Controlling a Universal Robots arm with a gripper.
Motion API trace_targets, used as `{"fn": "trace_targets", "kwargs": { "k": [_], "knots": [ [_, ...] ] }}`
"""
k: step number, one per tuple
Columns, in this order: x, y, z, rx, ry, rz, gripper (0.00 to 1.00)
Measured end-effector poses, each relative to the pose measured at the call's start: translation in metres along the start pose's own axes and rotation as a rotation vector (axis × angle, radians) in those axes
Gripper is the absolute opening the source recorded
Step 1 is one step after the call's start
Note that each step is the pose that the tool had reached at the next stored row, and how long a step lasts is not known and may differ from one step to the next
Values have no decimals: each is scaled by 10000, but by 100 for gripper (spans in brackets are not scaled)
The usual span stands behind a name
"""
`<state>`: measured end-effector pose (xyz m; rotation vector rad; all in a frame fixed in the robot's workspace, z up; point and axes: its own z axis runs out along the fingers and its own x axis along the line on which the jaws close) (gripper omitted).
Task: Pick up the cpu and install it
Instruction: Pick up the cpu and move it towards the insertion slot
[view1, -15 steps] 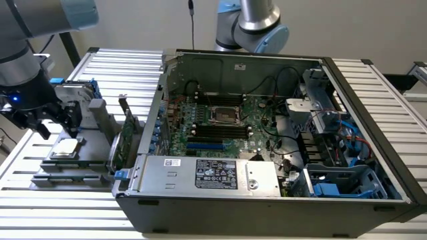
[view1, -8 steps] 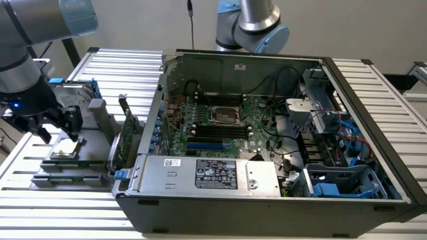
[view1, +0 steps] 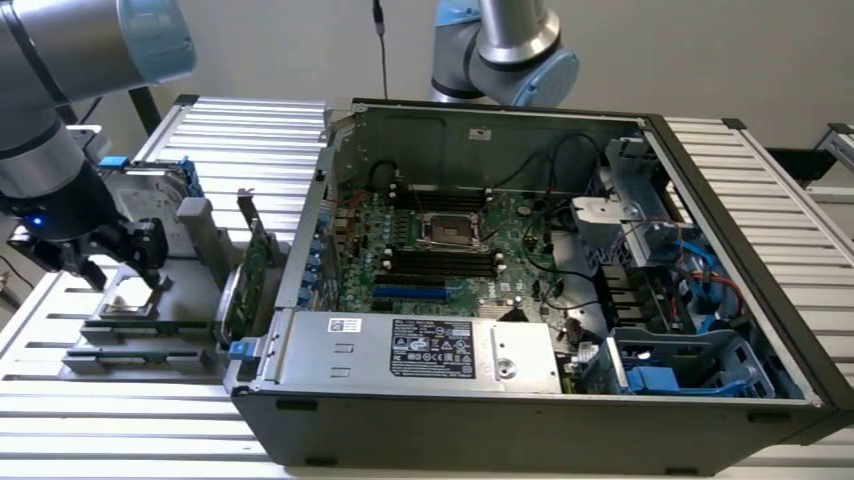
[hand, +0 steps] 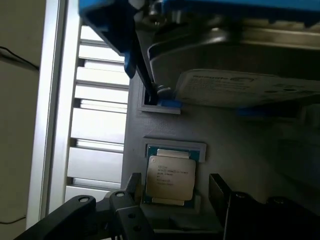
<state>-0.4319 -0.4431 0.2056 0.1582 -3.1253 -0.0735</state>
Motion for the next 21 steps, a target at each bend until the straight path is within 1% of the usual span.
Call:
{"fn": "trace_targets", "kwargs": {
  "k": [5,8,12,14,21],
  "knots": [
    [0,-9,70,-17,4,0,65],
    [0,-11,102,-39,13,2,65],
    [0,-12,123,-90,27,15,65],
    [-1,-12,133,-106,30,37,65],
    [3,-13,155,-138,40,182,65]
  ]
}}
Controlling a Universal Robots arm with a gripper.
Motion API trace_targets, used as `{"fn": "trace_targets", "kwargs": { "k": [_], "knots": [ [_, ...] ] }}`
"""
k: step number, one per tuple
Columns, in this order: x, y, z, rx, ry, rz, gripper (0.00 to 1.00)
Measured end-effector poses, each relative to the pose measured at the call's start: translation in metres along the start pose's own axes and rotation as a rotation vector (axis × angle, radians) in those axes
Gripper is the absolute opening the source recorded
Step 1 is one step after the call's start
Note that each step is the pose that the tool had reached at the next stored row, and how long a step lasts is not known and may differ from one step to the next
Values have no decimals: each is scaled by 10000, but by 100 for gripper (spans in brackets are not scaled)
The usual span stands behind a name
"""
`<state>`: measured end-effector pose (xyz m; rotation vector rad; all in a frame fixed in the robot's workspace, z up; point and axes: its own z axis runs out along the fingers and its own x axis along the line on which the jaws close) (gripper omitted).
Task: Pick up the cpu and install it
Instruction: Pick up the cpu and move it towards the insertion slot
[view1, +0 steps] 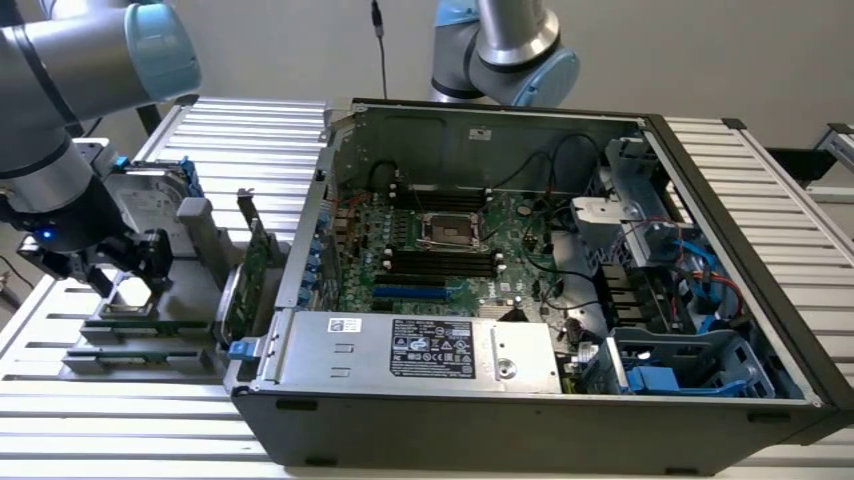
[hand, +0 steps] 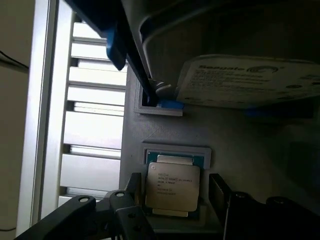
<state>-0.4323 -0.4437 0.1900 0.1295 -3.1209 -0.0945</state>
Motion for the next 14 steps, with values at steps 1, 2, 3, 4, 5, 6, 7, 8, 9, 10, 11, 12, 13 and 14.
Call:
{"fn": "trace_targets", "kwargs": {
  "k": [1,2,3,4,5,6,7,8,9,10,11,12,13,14],
  "knots": [
    [2,0,2,-1,1,28,65],
    [4,0,4,-4,1,63,65],
    [8,0,6,-6,1,106,65],
    [11,0,9,-8,-1,151,65],
    [11,0,10,-10,-2,186,65],
    [11,0,12,-13,-2,199,65],
    [12,0,15,-17,-3,202,65],
    [12,0,19,-18,-2,205,65],
    [12,0,23,-20,-4,207,65],
    [12,-1,27,-19,-3,209,65],
    [12,-1,29,-19,-2,209,65],
    [12,-1,31,-19,-2,210,65],
    [12,-1,33,-20,-3,211,65],
    [12,-1,35,-22,-4,212,65]
  ]
}}
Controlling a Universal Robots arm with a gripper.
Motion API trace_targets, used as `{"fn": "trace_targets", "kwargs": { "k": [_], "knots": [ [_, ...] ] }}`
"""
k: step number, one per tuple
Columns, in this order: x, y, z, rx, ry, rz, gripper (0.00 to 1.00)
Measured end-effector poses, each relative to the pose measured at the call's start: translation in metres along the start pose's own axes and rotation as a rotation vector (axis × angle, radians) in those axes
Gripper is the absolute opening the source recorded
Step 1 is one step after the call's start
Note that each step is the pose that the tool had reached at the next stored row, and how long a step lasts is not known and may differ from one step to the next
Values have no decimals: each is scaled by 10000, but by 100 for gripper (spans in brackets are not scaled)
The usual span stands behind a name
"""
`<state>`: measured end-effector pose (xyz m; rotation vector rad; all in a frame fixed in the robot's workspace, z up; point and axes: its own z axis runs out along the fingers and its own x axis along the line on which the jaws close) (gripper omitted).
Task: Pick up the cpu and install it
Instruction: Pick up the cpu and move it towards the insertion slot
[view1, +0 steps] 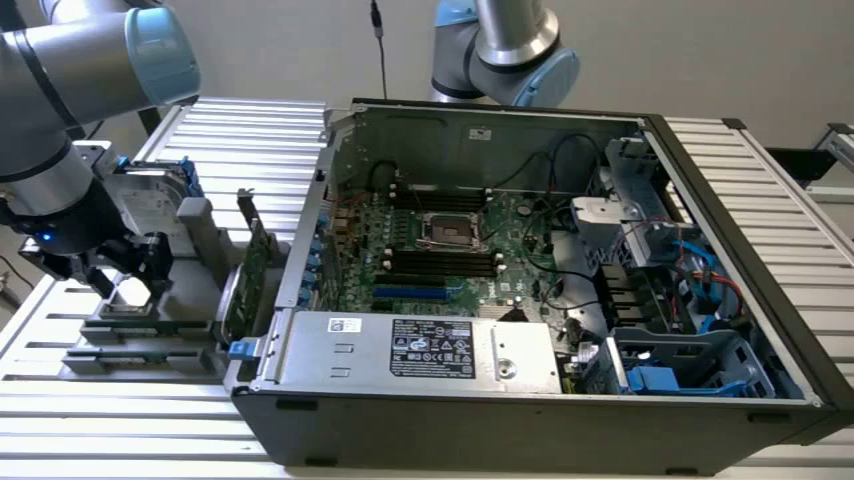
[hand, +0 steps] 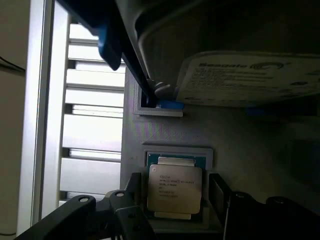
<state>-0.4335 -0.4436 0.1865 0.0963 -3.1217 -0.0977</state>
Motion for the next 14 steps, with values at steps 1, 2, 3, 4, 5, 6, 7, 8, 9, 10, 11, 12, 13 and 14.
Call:
{"fn": "trace_targets", "kwargs": {
  "k": [1,2,3,4,5,6,7,8,9,10,11,12,13,14],
  "knots": [
    [0,0,0,1,1,1,65],
    [0,0,1,1,0,2,65],
    [0,0,2,0,0,3,65],
    [0,0,2,0,0,3,65],
    [0,0,3,1,0,4,65],
    [0,0,3,0,0,4,65],
    [0,0,3,0,0,4,65],
    [0,0,4,0,0,4,63],
    [0,-1,3,0,1,4,57],
    [0,0,3,0,2,4,57],
    [0,0,3,0,2,4,57],
    [0,-1,4,0,2,4,55],
    [0,-1,4,-1,1,4,55],
    [0,-1,4,-1,1,4,55]
  ]
}}
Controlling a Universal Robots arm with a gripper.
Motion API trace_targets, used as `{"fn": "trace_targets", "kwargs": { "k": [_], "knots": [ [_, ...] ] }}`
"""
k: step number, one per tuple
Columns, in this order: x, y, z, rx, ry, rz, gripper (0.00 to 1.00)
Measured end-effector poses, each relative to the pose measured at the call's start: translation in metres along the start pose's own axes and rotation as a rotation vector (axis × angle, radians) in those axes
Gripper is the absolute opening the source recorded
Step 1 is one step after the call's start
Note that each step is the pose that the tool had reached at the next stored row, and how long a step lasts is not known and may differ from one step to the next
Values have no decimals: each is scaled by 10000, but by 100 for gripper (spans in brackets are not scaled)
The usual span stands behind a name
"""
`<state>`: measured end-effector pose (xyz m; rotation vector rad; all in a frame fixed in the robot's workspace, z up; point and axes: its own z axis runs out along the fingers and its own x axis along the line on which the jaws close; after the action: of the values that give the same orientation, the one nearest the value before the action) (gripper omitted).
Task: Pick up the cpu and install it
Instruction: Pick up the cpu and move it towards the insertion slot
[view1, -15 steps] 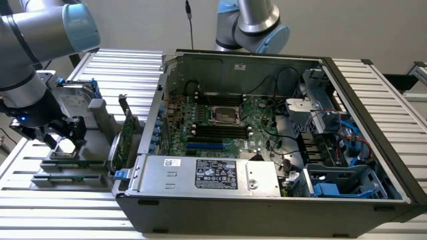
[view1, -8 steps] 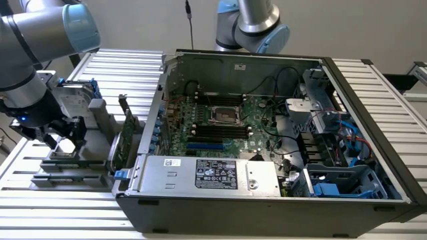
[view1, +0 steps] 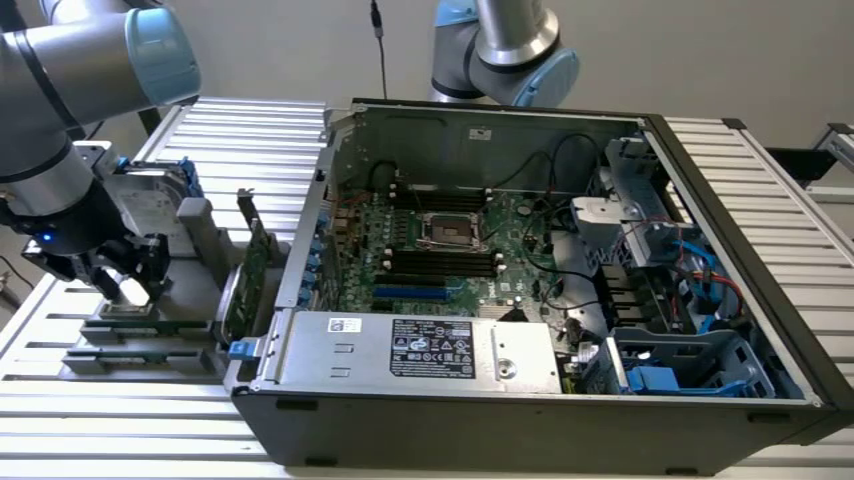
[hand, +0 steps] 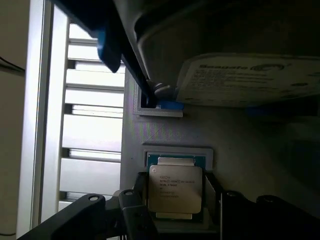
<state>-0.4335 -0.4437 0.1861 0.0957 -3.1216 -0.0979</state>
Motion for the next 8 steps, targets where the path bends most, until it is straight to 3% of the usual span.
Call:
{"fn": "trace_targets", "kwargs": {
  "k": [8],
  "knots": [
    [-1,0,0,-17,-2,-1,55]
  ]
}}
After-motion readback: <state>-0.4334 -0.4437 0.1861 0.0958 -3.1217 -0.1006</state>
